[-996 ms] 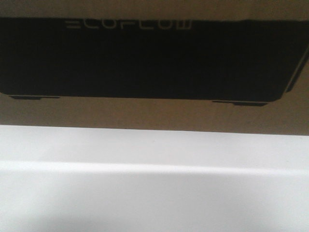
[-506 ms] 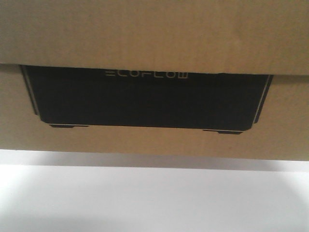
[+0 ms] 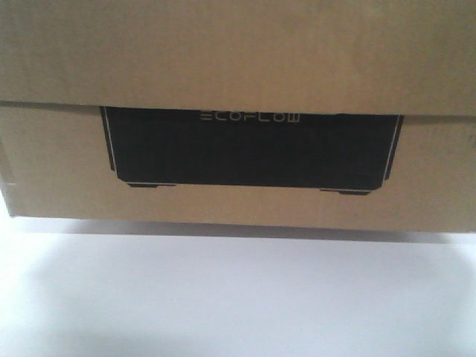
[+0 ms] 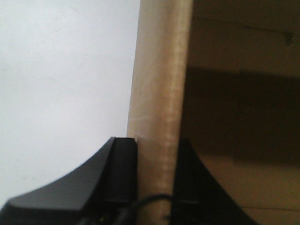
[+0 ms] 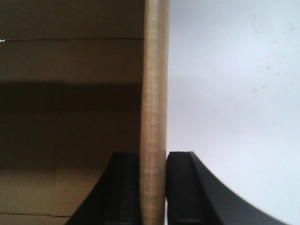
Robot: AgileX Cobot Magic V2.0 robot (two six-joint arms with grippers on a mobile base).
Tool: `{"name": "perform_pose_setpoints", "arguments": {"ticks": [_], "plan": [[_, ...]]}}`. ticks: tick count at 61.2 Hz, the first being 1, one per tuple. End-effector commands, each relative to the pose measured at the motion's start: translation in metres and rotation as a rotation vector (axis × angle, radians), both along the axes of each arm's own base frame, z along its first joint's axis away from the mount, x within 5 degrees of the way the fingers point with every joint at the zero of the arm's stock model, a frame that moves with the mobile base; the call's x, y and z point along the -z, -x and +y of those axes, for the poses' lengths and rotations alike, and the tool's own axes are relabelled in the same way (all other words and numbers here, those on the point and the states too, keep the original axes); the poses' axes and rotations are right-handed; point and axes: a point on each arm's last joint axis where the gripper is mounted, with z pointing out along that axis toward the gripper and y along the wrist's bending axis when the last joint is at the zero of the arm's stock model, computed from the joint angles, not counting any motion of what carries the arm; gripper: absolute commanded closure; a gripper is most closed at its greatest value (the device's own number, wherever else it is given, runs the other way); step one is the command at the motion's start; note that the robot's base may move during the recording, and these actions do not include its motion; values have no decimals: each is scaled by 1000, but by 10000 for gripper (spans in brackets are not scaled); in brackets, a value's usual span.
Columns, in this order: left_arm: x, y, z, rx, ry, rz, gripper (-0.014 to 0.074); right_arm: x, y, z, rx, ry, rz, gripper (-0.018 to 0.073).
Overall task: Grab box from left shelf to table start
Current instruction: 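Lower the held box with both grippers onto the white tabletop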
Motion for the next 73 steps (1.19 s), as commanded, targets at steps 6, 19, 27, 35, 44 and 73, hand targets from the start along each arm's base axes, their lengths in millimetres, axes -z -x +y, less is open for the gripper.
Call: {"name": "perform_pose_setpoints", "arguments": {"ticks": [6, 19, 27, 35, 44, 73], "plan": [[-34, -6, -5, 11, 112, -160, 682, -25, -2, 0, 2, -20, -148, 541], [-32, -8, -4, 6, 111, -156, 682, -25, -5, -1, 4, -13, -168, 541], [-32, -9, -4, 5, 105, -160, 681, -26, -8, -1, 6, -14, -197, 537], [-29, -12, -5, 5, 102, -158, 680, -28, -9, -1, 8, -16, -226, 472], [-28, -13, -5, 11, 97, -162, 583, -28, -9, -1, 7, -16, -226, 307], [-32, -15, 1, 30, -18, -201, 66, -31, -10, -1, 9, -17, -250, -20]]}}
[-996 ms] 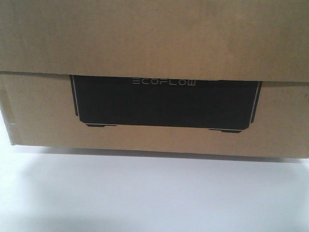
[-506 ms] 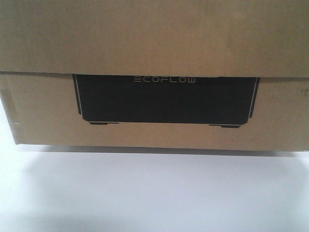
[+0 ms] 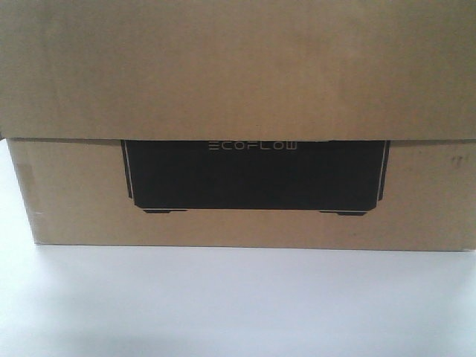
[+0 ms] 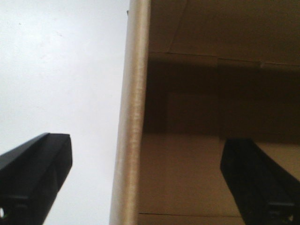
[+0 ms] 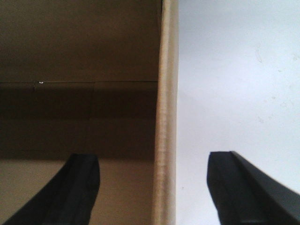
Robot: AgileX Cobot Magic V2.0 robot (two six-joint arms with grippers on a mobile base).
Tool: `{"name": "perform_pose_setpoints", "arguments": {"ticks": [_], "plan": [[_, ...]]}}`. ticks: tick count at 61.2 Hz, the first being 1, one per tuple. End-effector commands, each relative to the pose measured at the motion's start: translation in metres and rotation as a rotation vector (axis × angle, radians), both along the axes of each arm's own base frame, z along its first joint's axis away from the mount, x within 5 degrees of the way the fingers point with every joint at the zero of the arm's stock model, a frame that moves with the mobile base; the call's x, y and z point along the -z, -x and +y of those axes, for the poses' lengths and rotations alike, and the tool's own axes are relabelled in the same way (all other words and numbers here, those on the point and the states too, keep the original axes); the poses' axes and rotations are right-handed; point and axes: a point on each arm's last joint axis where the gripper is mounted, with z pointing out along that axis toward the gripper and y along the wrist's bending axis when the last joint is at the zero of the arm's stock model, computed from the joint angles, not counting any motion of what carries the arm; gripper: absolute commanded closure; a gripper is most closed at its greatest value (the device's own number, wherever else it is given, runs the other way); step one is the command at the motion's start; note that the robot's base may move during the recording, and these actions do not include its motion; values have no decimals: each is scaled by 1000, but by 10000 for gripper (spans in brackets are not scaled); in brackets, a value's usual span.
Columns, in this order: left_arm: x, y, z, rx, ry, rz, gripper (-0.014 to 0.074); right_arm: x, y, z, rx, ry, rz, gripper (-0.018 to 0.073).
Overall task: Grab box from left shelf to table start
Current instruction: 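Lower the held box with both grippers onto the white tabletop, then open both grippers and release the box side walls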
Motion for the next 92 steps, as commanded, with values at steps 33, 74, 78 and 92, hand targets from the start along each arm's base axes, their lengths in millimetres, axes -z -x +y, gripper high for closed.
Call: {"name": "perform_pose_setpoints", "arguments": {"ticks": [33, 74, 78, 92], "plan": [[-99, 32, 15, -30, 0, -269, 666, -103, 55, -4, 9, -18, -497, 520], [-74, 103, 29, 22, 162, -634, 681, -43, 131, -9, 6, 34, -678, 523], [-57, 114, 32, 36, 168, -650, 681, -27, 137, -9, 7, 35, -662, 523], [-11, 166, 44, 111, 140, -803, 681, 9, 174, -12, 19, 34, -763, 523]]}}
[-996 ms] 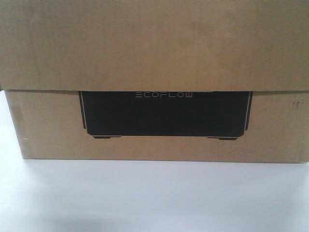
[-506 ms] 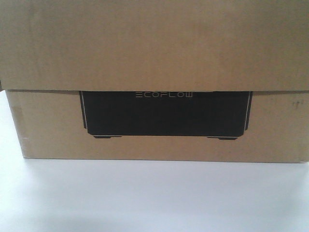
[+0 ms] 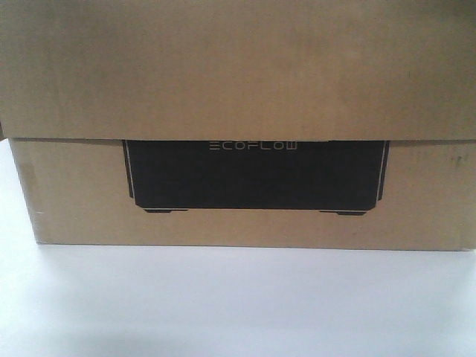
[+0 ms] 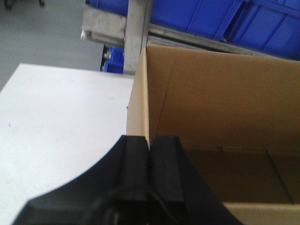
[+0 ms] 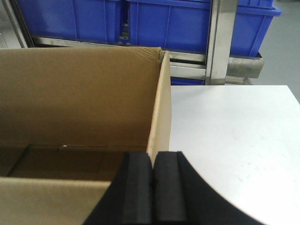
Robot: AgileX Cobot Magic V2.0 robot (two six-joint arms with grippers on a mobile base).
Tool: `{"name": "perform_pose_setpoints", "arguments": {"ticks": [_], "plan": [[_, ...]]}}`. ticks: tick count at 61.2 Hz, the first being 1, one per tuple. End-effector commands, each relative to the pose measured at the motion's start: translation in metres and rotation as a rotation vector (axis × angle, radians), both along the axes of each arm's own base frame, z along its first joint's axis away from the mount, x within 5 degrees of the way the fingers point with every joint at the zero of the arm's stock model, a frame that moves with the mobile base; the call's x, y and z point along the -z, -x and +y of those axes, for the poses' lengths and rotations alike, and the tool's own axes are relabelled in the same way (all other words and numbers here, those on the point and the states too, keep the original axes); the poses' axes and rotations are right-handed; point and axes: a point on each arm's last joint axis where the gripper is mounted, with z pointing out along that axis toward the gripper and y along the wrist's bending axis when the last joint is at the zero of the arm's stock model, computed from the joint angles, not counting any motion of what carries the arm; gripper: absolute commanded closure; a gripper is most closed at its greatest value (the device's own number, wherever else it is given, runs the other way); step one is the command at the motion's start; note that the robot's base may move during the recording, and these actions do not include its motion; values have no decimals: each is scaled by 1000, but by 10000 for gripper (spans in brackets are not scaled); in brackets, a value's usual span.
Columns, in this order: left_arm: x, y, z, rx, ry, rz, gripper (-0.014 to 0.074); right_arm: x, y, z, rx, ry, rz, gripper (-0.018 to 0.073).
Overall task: Grab box from left shelf to table start
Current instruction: 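Open both grippers and release the box side walls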
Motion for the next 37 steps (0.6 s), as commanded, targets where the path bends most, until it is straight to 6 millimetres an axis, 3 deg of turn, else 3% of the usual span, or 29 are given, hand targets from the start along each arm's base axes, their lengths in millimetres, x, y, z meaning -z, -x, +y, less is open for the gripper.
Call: {"name": "perform_pose_setpoints", "arguments": {"ticks": [1, 13, 23, 37], "plan": [[-8, 24, 3, 46, 8, -209, 681, -11, 18, -2, 10, 9, -210, 523], [32, 60, 13, 62, -17, -226, 681, 22, 51, -4, 17, 4, -304, 523], [51, 86, 20, 62, -7, -255, 682, 39, 76, -5, 17, 1, -358, 523], [50, 100, 23, 74, -46, -344, 682, 46, 83, -5, 18, 0, -376, 523]]}}
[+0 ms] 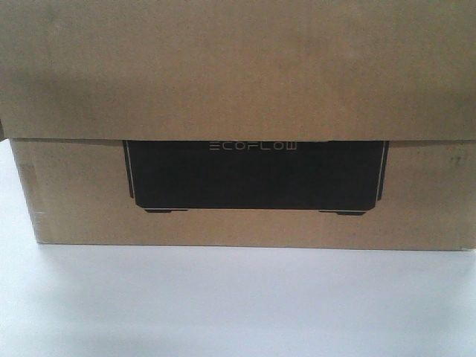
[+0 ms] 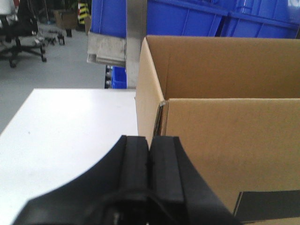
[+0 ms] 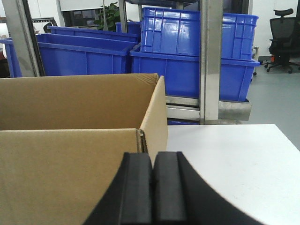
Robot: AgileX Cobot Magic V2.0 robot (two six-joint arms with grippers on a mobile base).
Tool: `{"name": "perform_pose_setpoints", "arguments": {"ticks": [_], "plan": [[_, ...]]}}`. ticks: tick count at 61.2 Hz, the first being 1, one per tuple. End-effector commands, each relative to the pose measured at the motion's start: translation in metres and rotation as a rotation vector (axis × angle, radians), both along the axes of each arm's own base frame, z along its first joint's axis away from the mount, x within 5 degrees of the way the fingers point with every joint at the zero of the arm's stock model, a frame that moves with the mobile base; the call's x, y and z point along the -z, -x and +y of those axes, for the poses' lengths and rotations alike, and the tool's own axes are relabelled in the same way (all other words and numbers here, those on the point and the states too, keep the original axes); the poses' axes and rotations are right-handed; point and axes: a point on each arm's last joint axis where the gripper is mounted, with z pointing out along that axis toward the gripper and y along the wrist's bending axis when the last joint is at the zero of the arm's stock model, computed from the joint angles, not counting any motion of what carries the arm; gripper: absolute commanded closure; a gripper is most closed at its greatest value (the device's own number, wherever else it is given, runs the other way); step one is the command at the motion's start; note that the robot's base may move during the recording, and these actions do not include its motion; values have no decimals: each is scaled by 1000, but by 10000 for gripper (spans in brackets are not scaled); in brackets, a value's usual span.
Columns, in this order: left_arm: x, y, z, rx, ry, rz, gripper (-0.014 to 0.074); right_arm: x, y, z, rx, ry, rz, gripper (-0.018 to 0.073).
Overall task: Grab box from left shelf to table start
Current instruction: 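Open both grippers and release the box side walls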
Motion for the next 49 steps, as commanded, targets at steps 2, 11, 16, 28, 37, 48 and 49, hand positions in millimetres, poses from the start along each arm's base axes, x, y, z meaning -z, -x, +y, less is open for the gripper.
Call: {"name": "perform_pose_setpoints", "arguments": {"ticks": [2, 11, 16, 28, 37, 48, 49], "plan": [[-21, 4, -4, 46, 7, -161, 682, -18, 2, -1, 9, 13, -118, 523], [-22, 4, -4, 49, 7, -169, 682, -17, 2, -1, 8, 13, -116, 523], [-22, 4, -4, 49, 7, -169, 682, -17, 2, -1, 8, 13, -116, 523], [-22, 4, -4, 49, 7, -169, 682, -17, 2, -1, 8, 13, -116, 523], [-22, 4, -4, 49, 7, -169, 682, -17, 2, -1, 8, 13, -116, 523], [-22, 4, -4, 49, 7, -169, 682, -10, 1, -1, 10, 26, -108, 523], [-22, 4, -4, 49, 7, -169, 682, -6, 1, -1, 10, 31, -102, 523]]}}
